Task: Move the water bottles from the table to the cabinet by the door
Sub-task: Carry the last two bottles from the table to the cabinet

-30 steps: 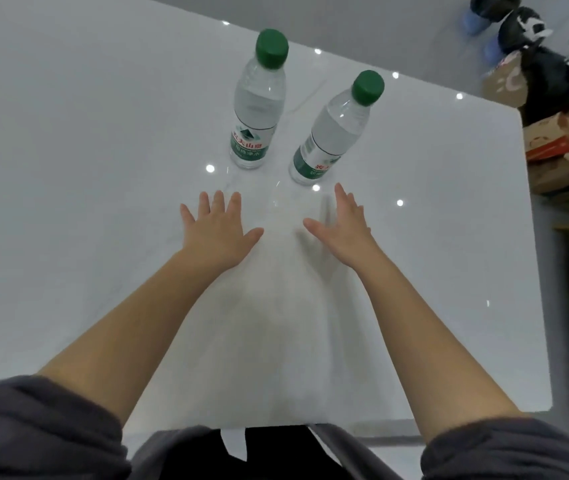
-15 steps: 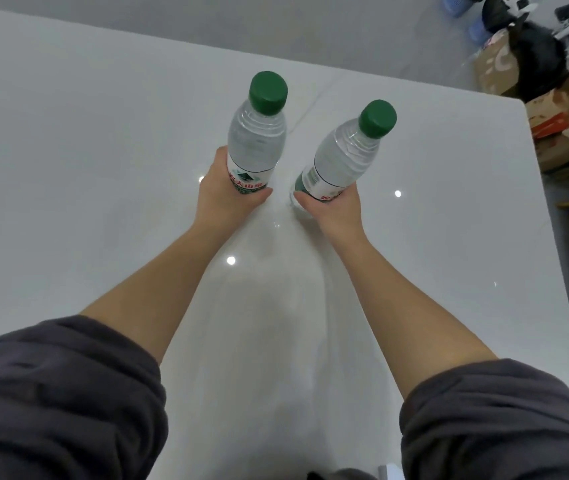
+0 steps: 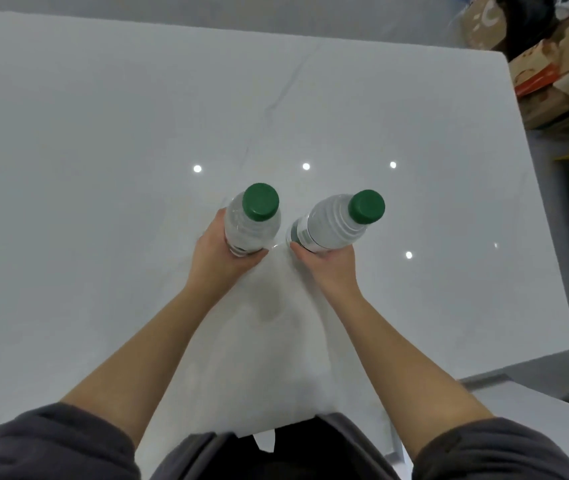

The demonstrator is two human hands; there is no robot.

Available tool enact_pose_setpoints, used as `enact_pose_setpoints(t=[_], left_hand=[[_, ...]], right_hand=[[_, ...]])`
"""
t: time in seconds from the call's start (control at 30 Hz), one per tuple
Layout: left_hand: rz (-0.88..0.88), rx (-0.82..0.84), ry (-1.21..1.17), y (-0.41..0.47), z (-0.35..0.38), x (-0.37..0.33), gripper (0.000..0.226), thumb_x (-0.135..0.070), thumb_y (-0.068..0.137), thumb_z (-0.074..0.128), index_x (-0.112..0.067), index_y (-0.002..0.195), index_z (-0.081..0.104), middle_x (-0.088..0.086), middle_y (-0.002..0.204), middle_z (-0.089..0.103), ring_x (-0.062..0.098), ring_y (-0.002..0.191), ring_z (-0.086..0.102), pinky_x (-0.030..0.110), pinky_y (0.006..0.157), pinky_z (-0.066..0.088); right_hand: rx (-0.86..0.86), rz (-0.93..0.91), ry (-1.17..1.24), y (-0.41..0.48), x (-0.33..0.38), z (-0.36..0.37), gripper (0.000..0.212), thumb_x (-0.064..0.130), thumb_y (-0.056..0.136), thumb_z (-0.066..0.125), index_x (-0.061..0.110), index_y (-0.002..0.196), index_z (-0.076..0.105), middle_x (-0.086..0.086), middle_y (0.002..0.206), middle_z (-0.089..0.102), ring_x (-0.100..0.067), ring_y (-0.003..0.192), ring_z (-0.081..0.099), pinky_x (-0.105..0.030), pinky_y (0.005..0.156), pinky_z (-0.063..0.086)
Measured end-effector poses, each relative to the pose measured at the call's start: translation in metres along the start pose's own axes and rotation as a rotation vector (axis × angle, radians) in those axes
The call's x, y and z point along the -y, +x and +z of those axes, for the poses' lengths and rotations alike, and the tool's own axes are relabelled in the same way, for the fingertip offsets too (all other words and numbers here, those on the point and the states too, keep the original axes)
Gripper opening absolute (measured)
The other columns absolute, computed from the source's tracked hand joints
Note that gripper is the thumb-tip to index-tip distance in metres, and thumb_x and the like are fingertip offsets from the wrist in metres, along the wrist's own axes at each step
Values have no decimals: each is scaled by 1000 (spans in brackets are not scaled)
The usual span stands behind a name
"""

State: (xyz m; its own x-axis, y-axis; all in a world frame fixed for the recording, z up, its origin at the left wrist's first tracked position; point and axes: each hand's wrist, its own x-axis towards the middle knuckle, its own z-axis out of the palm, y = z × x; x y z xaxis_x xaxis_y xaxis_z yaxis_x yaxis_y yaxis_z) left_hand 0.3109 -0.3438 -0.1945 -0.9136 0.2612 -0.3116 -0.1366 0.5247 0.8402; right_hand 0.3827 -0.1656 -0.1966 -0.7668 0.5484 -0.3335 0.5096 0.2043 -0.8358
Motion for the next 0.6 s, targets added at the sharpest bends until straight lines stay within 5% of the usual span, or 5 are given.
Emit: enact_pose_setpoints(t=[0.4,0.6], left_hand=[[5,50,21,-27,4,12,51,-30,69,85,-16,111,59,-6,100,66,10,91,61,16,75,44],[40,143,85,-53,9,10,49,-31,69,84,-15,110,63,-13,92,64,-1,82,59,4,67,39]], right_hand=[[-93,65,36,-35,-12,5,56,41,64,81,13,108,63,5,100,70,-8,93,67,-34,85,56],[-160,119,121,-80,-29,-13,36,23,71,85,14,100,67,4,94,72,-8,87,67,-24,76,54]])
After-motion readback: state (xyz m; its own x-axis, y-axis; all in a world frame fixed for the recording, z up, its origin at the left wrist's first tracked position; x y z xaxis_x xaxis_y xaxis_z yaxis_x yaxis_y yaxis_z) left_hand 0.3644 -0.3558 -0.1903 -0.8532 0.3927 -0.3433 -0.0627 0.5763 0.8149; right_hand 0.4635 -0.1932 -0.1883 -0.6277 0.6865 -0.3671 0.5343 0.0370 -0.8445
